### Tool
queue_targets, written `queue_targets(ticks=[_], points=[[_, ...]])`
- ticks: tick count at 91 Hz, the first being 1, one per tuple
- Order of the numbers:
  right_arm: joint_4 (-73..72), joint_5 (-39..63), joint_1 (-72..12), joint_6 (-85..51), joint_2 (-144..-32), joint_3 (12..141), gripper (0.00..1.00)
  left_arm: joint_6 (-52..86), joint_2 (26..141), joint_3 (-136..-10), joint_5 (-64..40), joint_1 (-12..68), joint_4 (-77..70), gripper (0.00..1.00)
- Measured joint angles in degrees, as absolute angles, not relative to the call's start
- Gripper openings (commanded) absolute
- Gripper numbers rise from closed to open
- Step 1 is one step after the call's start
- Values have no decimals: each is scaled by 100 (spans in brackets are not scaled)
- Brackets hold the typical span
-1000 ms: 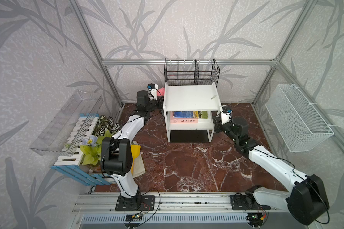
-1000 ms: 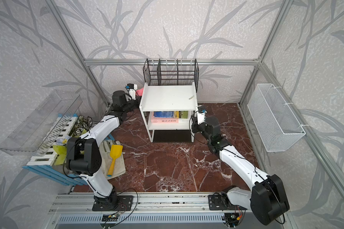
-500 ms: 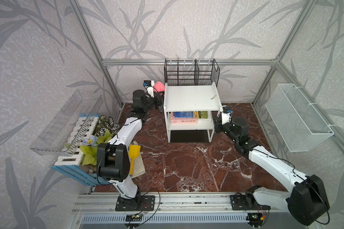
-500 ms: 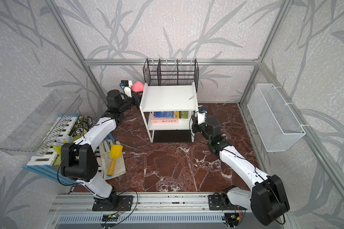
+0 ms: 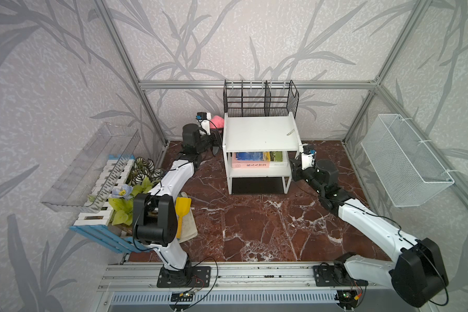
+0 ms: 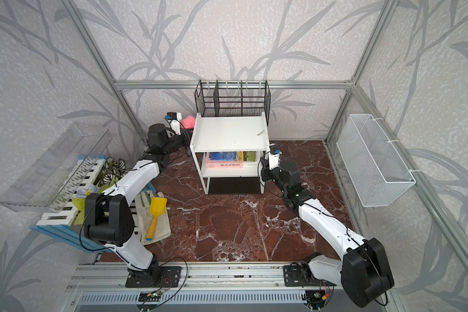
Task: Wipe the bookshelf clean with a cloth
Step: Wipe the dust from the shelf.
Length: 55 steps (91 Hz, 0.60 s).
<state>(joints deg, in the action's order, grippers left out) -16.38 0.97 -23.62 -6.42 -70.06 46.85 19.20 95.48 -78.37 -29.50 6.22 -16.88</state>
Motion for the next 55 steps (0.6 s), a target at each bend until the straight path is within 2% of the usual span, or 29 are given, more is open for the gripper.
queue_targets(ticks=[10, 25, 39, 55], points=[[-1640, 95, -2362, -644, -7008, 4683, 0, 1992, 9498, -7861, -2967, 622, -2058, 0], [-1649, 104, -2362, -668, -7008, 4681, 0, 2187, 10127, -7474, -3094, 622, -2300, 0], [-1651, 108, -2362, -692, -7011, 4681, 0, 2250, 10652, -7116, -3135, 615, -1835, 0], [-1645, 110, -2362, -692, -7006, 4683, 0, 2088, 10324, -7655, -3116, 604, -1391, 0]])
